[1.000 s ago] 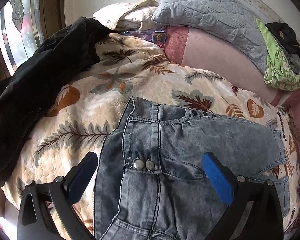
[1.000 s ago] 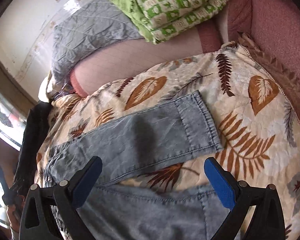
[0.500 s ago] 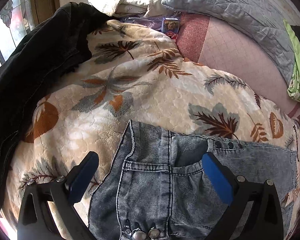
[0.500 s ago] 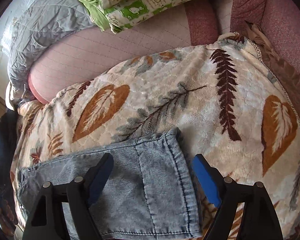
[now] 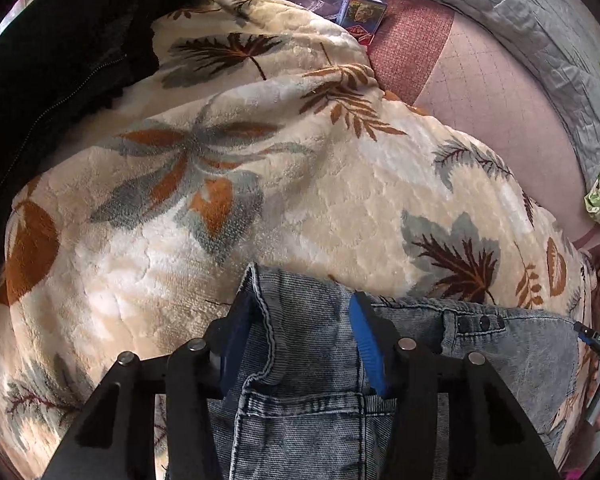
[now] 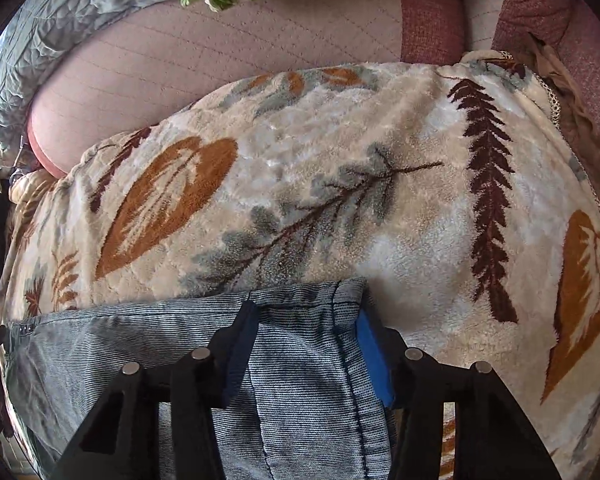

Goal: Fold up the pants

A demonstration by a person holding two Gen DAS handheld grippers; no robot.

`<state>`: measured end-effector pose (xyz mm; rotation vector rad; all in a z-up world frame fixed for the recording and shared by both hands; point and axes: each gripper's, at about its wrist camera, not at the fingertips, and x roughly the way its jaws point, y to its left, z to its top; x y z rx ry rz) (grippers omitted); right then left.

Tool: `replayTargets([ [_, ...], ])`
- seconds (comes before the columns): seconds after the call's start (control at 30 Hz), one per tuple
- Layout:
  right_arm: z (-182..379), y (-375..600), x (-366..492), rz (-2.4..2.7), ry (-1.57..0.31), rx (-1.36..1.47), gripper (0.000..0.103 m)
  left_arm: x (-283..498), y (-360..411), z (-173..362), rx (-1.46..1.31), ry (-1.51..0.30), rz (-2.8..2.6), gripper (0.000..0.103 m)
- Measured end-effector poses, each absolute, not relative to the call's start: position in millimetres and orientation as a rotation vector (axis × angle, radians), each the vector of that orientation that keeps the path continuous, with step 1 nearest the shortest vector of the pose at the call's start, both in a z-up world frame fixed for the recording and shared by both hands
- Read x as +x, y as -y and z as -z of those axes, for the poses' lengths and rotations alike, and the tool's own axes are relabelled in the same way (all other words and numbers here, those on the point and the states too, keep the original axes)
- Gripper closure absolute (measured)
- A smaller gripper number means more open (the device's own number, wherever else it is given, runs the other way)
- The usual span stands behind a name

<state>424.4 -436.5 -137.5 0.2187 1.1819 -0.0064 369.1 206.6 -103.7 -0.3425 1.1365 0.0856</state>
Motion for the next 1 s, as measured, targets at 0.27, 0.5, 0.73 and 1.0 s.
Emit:
replayTargets([
  [0.27,134,436,425,0.015,-1.176,0.18,0.082,381,-197,114,-0.243,-1.175,-0.122,0.1],
  [0.5,111,432,412,0.029,-1.111,0.165,0.086,368,-195,90,-0.233,-1.092,-0.114,0.1],
  [0.73,59,431,365,-0.003,-0.985,0.2,0.086,325,-197,49,-0.268,-0.988,-0.058,0.1],
  [1.0,-4,435,242,-0.06,-0.821,0.25,0.086,214,-199,-11,-0.273,-0.828,0.02,0.1],
])
